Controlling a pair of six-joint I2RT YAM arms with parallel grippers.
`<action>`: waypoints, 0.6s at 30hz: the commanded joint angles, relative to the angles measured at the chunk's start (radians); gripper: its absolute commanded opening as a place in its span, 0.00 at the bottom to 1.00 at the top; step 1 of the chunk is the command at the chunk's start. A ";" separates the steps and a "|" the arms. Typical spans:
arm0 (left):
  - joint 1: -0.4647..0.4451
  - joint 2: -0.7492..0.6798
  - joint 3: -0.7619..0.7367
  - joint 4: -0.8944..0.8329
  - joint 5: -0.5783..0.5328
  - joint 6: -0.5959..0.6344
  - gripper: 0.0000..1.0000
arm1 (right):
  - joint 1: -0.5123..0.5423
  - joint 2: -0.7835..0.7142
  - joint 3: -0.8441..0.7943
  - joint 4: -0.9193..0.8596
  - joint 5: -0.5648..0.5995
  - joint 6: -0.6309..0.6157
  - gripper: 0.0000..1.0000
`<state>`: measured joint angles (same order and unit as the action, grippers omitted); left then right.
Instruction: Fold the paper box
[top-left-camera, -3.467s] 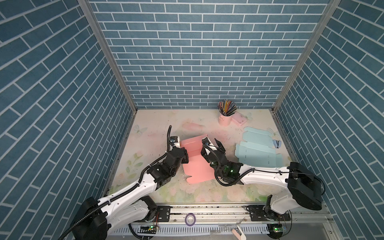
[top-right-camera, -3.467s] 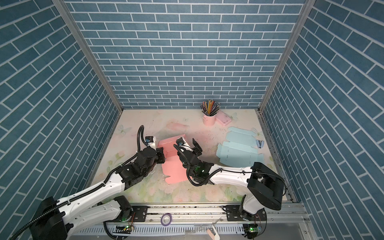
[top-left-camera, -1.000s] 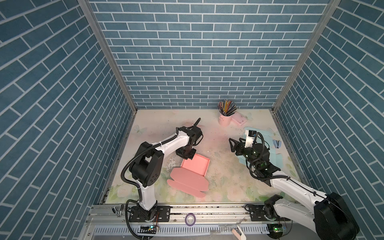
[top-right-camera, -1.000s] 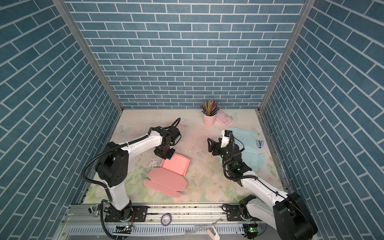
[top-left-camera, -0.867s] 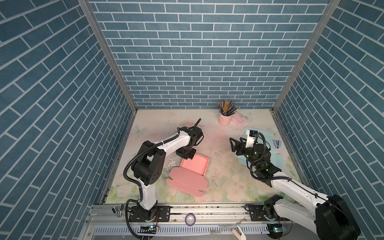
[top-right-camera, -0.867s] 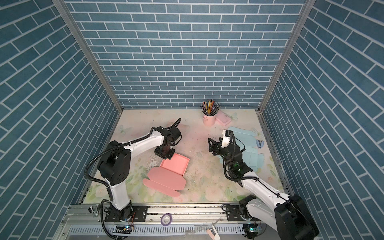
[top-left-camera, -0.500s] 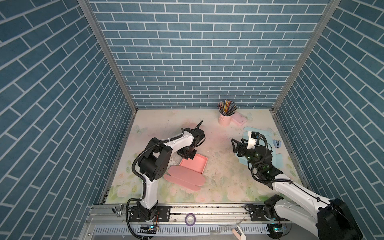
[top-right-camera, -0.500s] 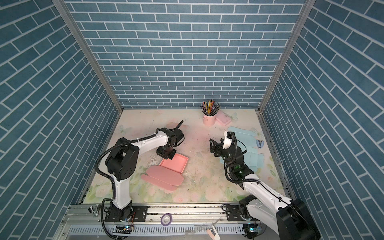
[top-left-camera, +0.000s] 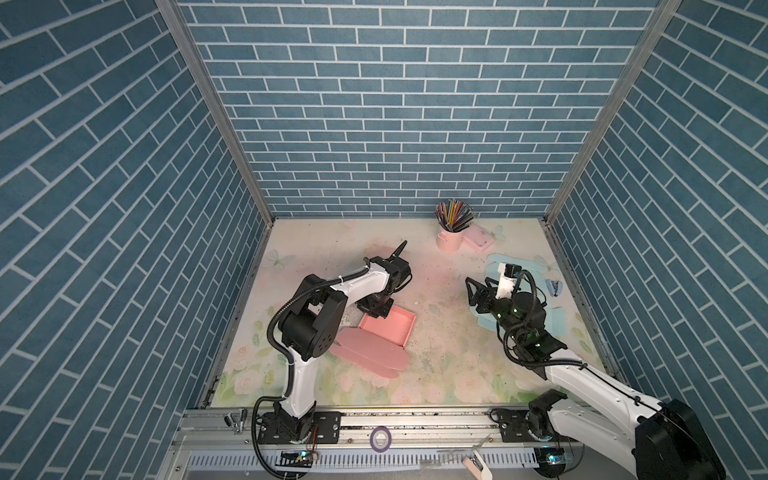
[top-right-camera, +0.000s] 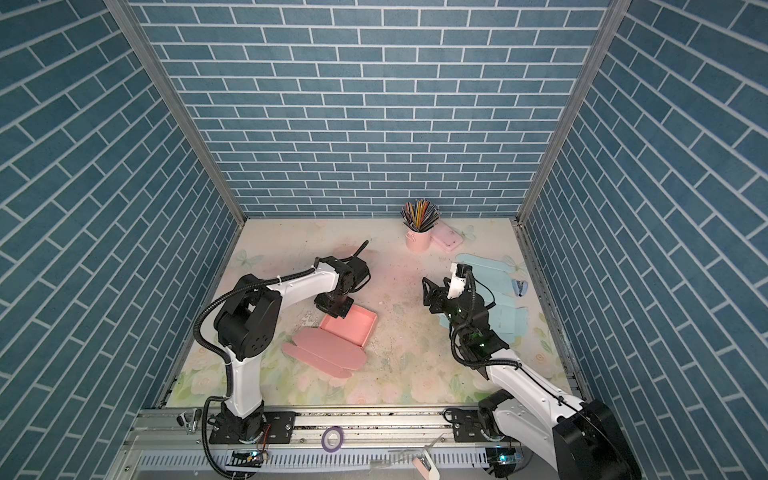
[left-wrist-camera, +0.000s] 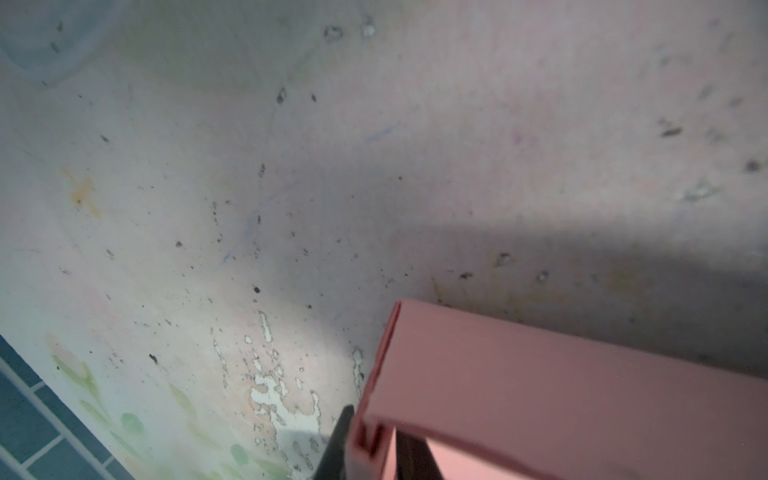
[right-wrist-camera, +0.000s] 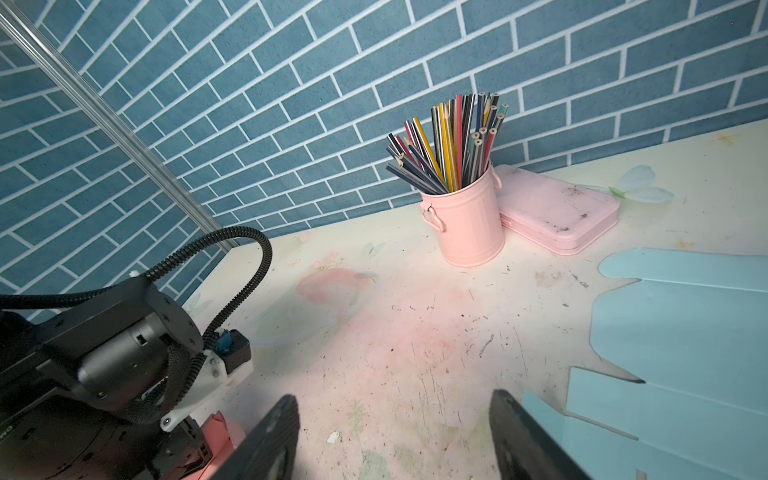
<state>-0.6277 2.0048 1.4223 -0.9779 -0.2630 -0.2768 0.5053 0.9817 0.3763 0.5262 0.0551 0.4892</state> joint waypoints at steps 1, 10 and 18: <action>0.003 -0.011 -0.011 0.001 -0.027 0.003 0.23 | -0.005 -0.023 -0.014 0.004 0.024 -0.029 0.73; 0.003 -0.060 0.011 -0.036 0.024 0.042 0.32 | -0.005 0.019 0.002 0.022 0.006 -0.058 0.72; 0.006 -0.153 0.143 -0.168 -0.028 0.070 0.47 | -0.005 0.111 0.063 -0.015 -0.033 -0.070 0.72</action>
<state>-0.6239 1.9312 1.4948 -1.0496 -0.2459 -0.2138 0.5034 1.0672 0.3939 0.5198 0.0433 0.4427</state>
